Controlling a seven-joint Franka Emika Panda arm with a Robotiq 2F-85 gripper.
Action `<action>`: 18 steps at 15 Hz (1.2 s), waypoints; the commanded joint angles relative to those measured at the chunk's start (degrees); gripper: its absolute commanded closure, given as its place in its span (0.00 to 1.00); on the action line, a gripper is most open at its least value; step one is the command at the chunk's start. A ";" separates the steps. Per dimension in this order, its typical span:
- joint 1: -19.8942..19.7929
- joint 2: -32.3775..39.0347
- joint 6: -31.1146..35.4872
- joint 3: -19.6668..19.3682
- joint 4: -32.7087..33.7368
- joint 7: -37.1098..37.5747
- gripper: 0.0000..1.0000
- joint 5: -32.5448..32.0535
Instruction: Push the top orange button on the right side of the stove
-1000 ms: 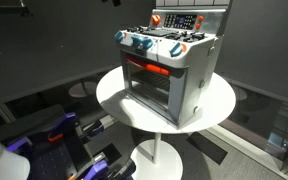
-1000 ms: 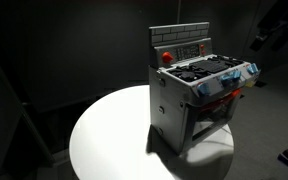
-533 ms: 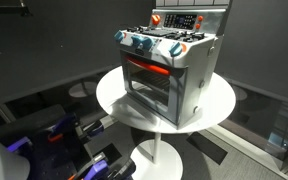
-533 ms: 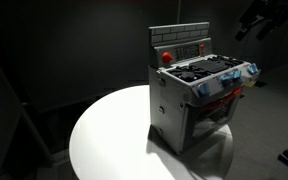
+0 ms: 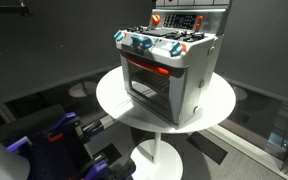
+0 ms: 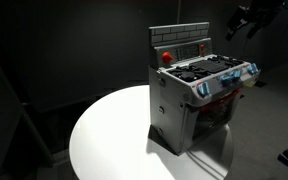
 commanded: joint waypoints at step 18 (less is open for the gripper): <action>3.28 22.37 0.95 -9.66 19.00 11.74 0.00 -13.36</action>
